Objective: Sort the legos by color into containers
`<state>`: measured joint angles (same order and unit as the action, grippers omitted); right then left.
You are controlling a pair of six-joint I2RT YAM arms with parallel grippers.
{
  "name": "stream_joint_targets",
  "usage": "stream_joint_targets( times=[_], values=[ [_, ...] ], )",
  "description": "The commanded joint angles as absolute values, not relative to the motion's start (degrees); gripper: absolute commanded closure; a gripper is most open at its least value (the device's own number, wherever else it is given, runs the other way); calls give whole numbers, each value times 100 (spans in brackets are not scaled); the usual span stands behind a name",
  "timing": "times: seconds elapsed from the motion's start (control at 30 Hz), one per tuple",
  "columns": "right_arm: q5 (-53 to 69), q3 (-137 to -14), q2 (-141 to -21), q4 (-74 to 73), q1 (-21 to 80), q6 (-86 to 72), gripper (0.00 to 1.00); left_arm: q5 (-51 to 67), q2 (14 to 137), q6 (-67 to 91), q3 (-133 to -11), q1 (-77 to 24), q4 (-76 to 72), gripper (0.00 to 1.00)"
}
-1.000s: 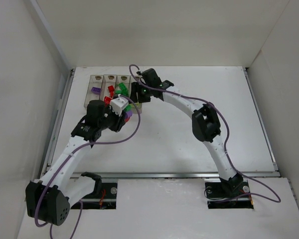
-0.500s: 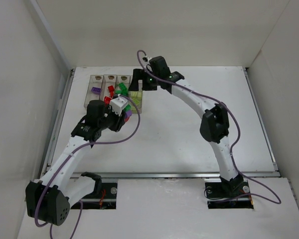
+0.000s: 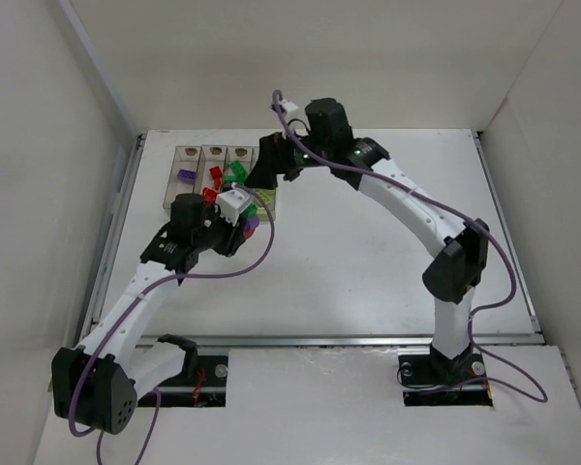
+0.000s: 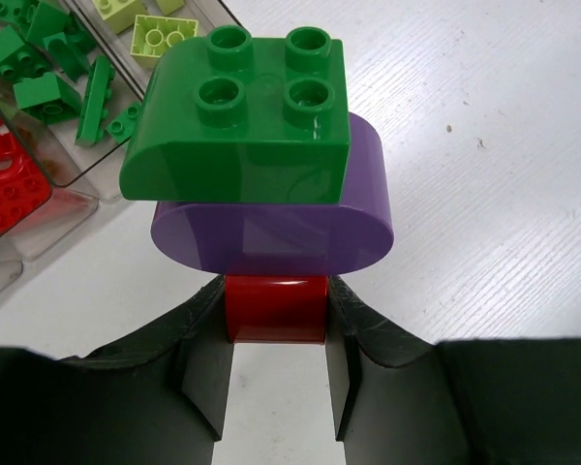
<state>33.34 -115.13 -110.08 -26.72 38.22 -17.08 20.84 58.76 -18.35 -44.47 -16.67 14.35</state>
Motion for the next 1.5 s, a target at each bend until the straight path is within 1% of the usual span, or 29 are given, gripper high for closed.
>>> stream_joint_targets(
  times=[0.0,0.17,0.23,0.27,0.37,0.4,0.47,0.5,0.6,0.63,0.7,0.8,0.93,1.03,1.17,1.23,1.3,1.33,1.4,1.47],
  values=[
    [3524,-11811,-11469,-3040,4104,-1494,4,2312,5889,-1890,-4790,-1661,1160,100],
    [3393,-12005,-11602,-3094,4236,-1494,11,2364,5889,-1829,-4842,-1661,1160,100],
    [3331,-12006,-11663,-3146,4236,-1494,16,2417,5889,-1828,-4843,-1661,1160,100],
    [3435,-12006,-11663,-3146,4236,-1494,23,2417,5889,-1828,-4843,-1661,1160,100],
    [3560,-12006,-11663,-3146,4236,-1494,28,2417,5889,-1714,-4843,-1661,1099,100],
    [3560,-12006,-11663,-3146,4289,-1494,36,2417,5889,-1714,-4843,-1661,1099,100],
    [3560,-11883,-11663,-3146,4289,-1494,47,2417,5889,-1714,-4843,-1661,1046,100],
    [3507,-11883,-11663,-3146,4289,-1494,58,2417,5889,-1714,-4843,-1661,1046,100],
    [3507,-11883,-11663,-3146,4289,-1494,73,2417,5889,-1661,-4843,-1661,1046,100],
    [3559,-11883,-11663,-3146,4289,-1494,85,2417,5889,-1661,-4843,-1661,1046,100],
    [3438,-11936,-11663,-3086,4289,-1547,100,2417,5889,-1661,-4843,-1661,1046,100],
    [3366,-11936,-11663,-2752,4097,-2020,100,2347,5889,-1784,-4703,-1661,1195,100],
    [3366,-11988,-11663,-1753,3692,-2942,100,2040,5784,-1977,-4386,-1661,1318,100],
    [3313,-12136,-11663,-1363,3577,-3427,100,1978,5704,-2048,-4333,-1661,1389,100],
    [3243,-12585,-12154,-1293,3577,-3725,100,1873,5643,-2048,-4333,-1661,1389,100],
    [2894,-12586,-12304,-1143,3577,-3928,100,1680,5573,-1996,-4333,-1661,1494,100],
    [2542,-12586,-12627,-977,3577,-4269,100,1381,5441,-1917,-4333,-1608,1494,100],
    [2479,-12699,-12804,-976,3577,-4271,100,1041,5380,-1916,-4333,-1608,1494,100],
    [2479,-13241,-13408,-976,3639,-4333,100,679,5161,-1802,-4333,-1608,1425,100],
    [2409,-13560,-13727,-976,3691,-4395,100,177,5045,-1802,-4333,-1608,1354,100]
  ],
)
